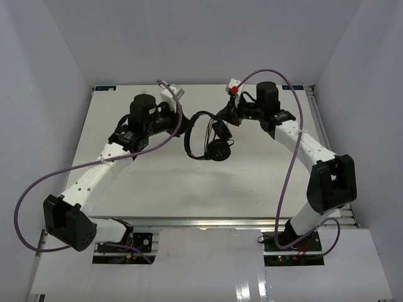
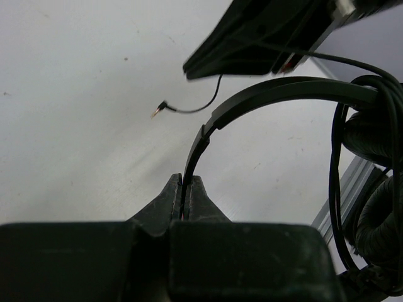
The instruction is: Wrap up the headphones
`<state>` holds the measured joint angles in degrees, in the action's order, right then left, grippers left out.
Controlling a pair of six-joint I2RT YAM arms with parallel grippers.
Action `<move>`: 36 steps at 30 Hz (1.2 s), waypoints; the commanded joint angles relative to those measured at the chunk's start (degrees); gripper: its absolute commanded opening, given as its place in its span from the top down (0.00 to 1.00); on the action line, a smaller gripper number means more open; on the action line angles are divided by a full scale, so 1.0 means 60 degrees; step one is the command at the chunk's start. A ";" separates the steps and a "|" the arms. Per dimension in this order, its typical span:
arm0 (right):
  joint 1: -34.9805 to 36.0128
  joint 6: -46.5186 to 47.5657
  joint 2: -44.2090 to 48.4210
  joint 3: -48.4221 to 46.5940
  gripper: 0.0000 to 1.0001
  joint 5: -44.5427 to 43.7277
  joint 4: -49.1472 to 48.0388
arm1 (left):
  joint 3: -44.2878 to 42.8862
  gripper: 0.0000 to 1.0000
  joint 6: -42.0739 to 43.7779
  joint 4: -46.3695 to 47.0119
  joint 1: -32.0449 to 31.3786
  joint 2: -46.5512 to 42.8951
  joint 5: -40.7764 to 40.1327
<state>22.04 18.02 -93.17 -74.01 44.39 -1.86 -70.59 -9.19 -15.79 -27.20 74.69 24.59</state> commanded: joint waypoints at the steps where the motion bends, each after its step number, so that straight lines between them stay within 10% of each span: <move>1: 0.0004 -0.4312 -0.0176 0.1241 0.83 0.2822 -0.3744 | -0.0864 1.00 -0.1441 0.1635 -0.0081 -0.0476 -0.0047; 8: 0.0019 -0.9001 -0.0208 0.2490 0.83 0.3522 -0.9184 | -0.1311 1.00 -0.2546 0.2504 -0.0081 0.0274 -0.1194; 15: 0.0019 -0.9154 0.0631 0.3439 0.90 0.3045 -0.9537 | -0.1599 1.00 -0.2652 0.2414 -0.0053 0.0633 -0.3040; 27: 0.1294 -0.0701 0.2437 0.1351 0.92 -0.1239 0.0357 | -0.1827 1.00 -0.2966 0.1109 0.0490 0.1659 -0.5663; 36: 0.3987 0.4579 0.1690 -0.0397 0.92 -0.8598 0.4233 | -0.2782 1.00 -0.1435 -0.0658 0.0476 0.3511 -0.5632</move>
<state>40.14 26.37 -81.82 -73.56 17.59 11.97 -82.83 -22.61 -14.50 -24.12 93.14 -9.10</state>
